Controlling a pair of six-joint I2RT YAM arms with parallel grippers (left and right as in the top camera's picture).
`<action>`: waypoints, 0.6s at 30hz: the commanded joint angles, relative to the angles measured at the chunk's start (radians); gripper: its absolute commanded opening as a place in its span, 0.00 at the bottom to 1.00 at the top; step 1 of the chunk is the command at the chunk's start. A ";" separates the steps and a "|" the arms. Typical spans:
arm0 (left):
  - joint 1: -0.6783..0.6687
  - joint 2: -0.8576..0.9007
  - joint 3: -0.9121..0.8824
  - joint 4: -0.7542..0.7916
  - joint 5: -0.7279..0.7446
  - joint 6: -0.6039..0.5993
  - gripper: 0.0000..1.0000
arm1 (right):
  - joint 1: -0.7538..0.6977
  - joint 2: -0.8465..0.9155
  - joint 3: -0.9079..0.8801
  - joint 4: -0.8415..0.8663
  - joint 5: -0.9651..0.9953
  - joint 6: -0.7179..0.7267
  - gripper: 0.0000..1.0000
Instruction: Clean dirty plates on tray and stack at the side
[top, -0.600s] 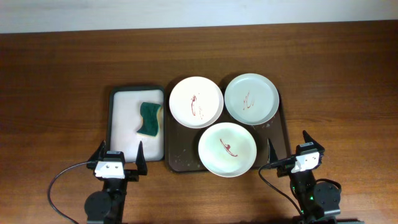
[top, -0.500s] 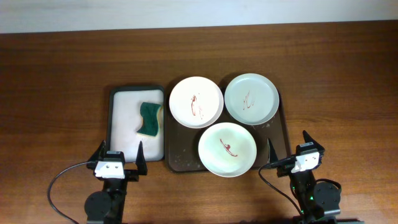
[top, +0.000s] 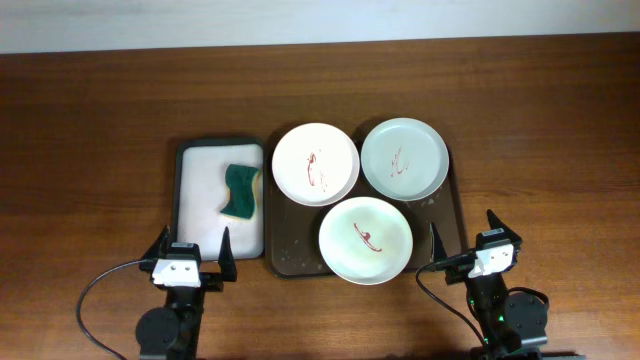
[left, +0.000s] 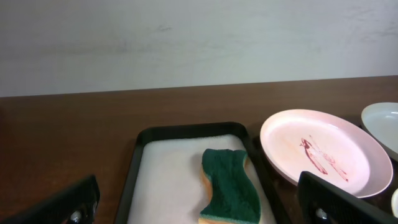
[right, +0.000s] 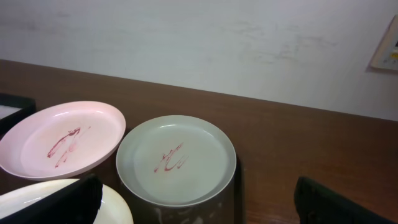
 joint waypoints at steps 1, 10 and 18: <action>0.006 -0.005 -0.006 0.000 0.012 0.020 0.99 | -0.003 -0.006 -0.005 -0.004 -0.006 -0.007 0.99; 0.006 -0.005 -0.006 0.000 0.012 0.020 1.00 | -0.003 -0.006 -0.005 -0.004 -0.006 -0.006 0.99; 0.006 -0.005 -0.006 0.000 0.012 0.020 0.99 | -0.003 -0.002 0.024 -0.012 0.026 0.051 0.99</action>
